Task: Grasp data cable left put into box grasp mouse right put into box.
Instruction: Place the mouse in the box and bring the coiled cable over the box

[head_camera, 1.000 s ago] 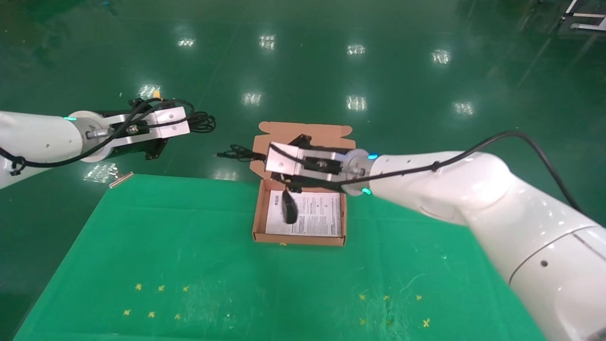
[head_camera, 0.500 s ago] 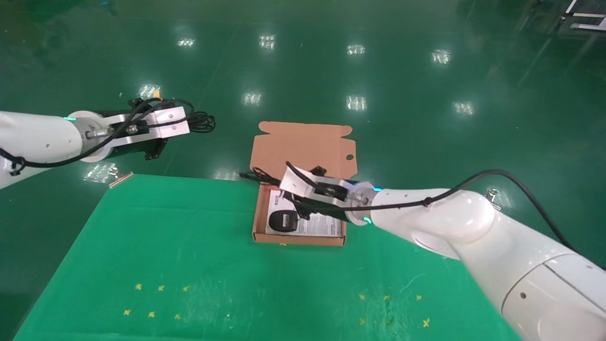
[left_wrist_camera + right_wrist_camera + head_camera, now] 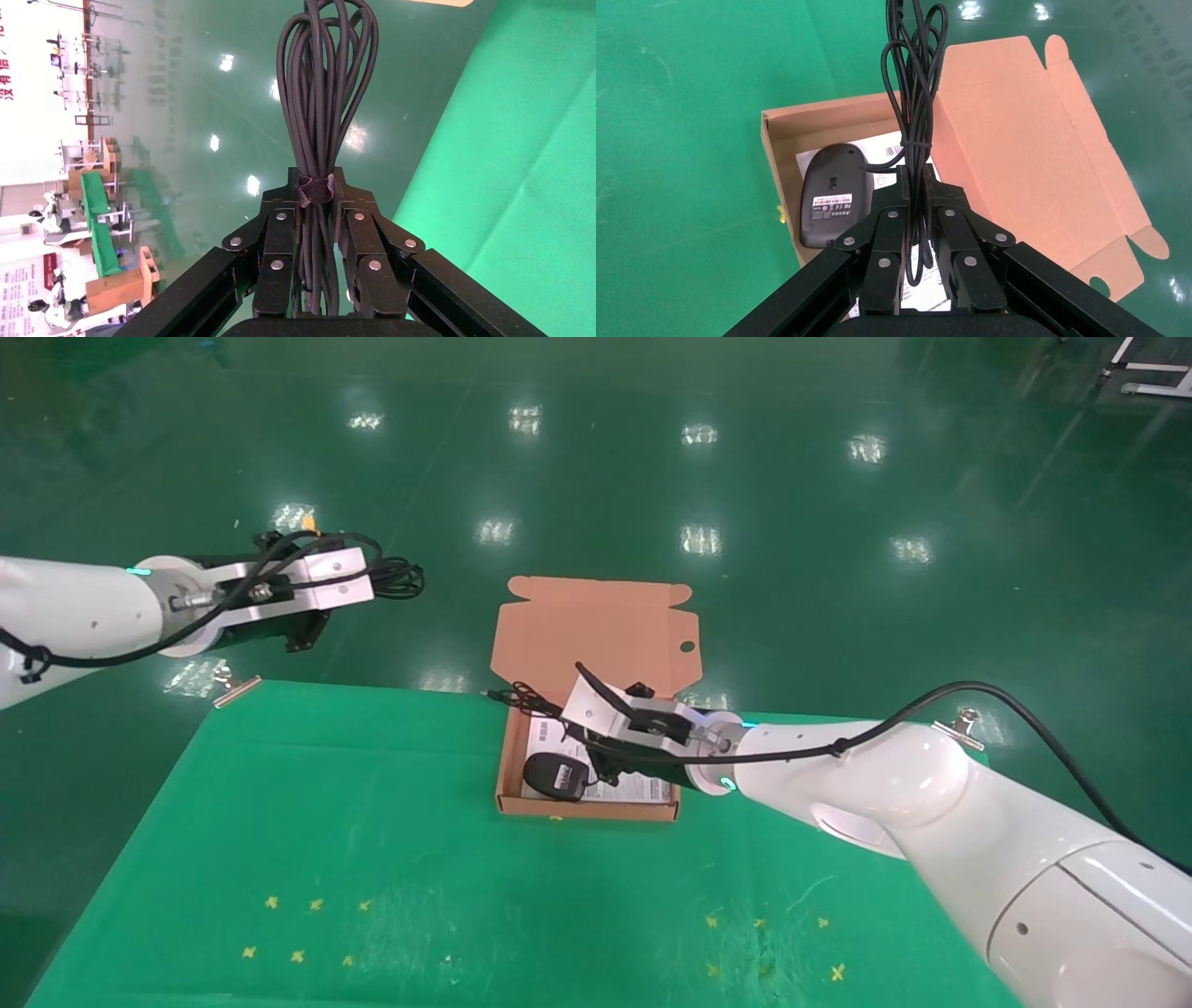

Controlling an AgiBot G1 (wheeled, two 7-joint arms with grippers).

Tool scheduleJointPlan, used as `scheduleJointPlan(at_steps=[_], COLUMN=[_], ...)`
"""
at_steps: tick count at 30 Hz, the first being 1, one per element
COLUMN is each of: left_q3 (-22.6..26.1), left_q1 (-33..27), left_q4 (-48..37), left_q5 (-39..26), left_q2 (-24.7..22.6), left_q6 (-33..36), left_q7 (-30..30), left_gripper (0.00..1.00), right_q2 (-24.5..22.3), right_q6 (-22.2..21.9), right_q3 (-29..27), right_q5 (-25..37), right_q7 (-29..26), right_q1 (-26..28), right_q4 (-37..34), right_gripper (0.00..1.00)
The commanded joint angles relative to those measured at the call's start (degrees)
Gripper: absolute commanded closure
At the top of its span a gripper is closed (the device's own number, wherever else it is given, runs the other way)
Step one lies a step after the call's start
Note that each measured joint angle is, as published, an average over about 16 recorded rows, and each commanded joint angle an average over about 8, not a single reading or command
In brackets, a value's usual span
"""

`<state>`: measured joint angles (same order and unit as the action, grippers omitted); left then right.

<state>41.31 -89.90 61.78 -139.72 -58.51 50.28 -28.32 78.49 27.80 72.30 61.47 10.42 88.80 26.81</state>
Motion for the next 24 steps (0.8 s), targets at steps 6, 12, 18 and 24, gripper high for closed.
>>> scheduleJointPlan(at_steps=[6,12,18,24], left_q3=[0.0,0.21,1.39,4.14], left_q1=[0.0,0.58,2.91,5.8], left_q4=[0.01,-0.03,-0.56,-4.92], left_q5=[0.0,0.34,1.78,2.84], left_q2=[0.0,-0.49,-3.05,-9.15], left_q6=[0.01,-0.29,-2.49,-8.65], left_q7=[0.0,0.18,2.07,7.42], left_gripper=[1.0,1.0,1.0,1.0], right_q2=[-0.08,-1.57,-5.95,-14.16], right_q6=[-0.06,-0.03,-0.45,-1.65], right_q3=[0.15,-0.01,-0.04,0.5], right_q5=[-0.22,-0.18,-0.11,1.14], right_q7=[-0.14,0.01,0.01,-2.1], right_q1=[0.01,-0.13,0.21,1.27], right_q4=[-0.07,1.89,5.82,12.0], right_gripper=[0.0,0.0,0.0,0.0])
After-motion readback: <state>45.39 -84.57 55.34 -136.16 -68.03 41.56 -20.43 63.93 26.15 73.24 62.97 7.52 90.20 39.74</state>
